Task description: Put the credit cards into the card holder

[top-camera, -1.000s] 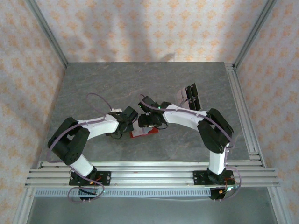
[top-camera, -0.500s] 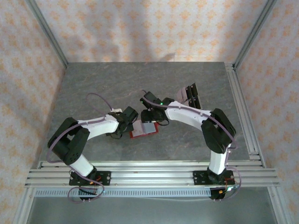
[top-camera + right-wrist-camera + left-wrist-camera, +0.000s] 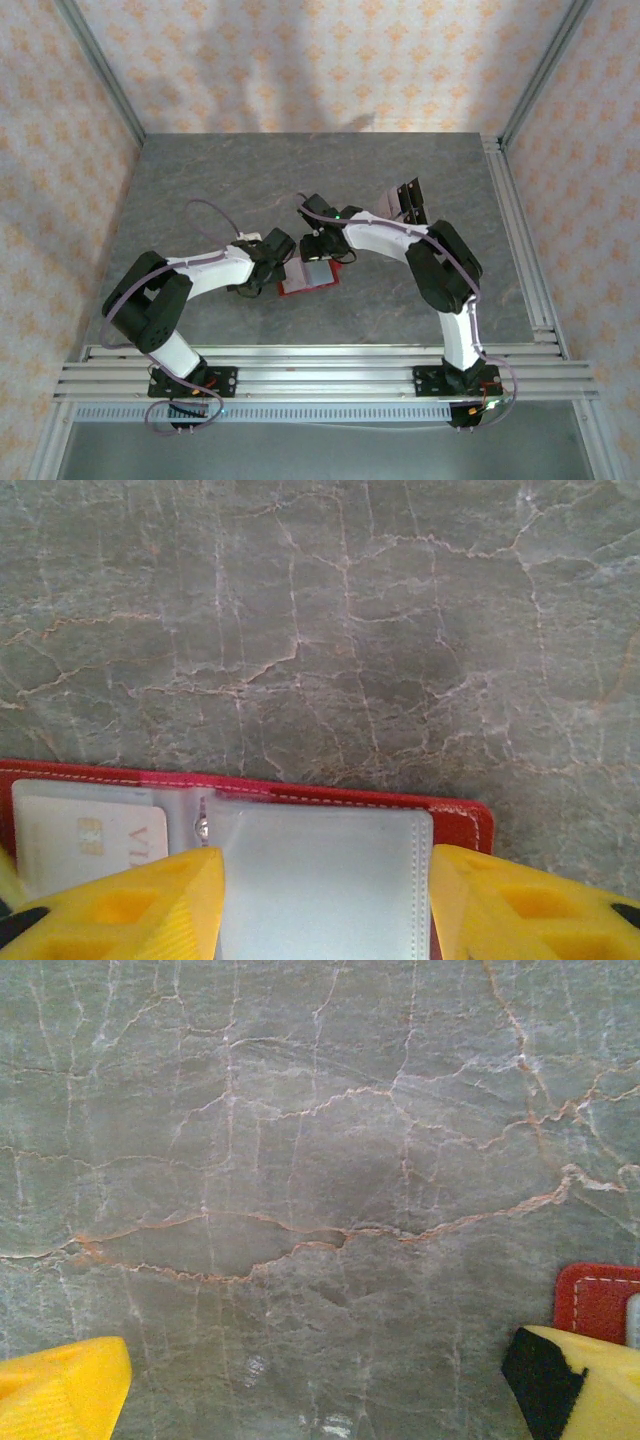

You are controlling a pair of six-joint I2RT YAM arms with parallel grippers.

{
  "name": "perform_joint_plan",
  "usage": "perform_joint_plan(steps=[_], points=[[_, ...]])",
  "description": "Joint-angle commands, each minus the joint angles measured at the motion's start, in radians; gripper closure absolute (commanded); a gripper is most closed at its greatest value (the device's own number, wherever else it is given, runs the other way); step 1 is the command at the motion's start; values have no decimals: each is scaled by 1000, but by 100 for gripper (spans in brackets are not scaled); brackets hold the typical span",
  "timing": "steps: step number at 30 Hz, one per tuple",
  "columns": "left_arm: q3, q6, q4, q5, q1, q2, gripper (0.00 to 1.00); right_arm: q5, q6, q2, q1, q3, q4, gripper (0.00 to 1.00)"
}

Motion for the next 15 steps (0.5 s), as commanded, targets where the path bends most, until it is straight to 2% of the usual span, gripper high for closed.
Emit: perform_joint_plan(steps=[1, 9, 15], points=[[12, 4, 23, -7, -14, 30, 0, 0, -20, 27, -3, 45, 6, 44], [13, 2, 22, -8, -13, 29, 0, -15, -21, 57, -8, 46, 7, 44], [13, 2, 26, -7, -12, 32, 0, -105, -18, 49, -7, 23, 15, 45]])
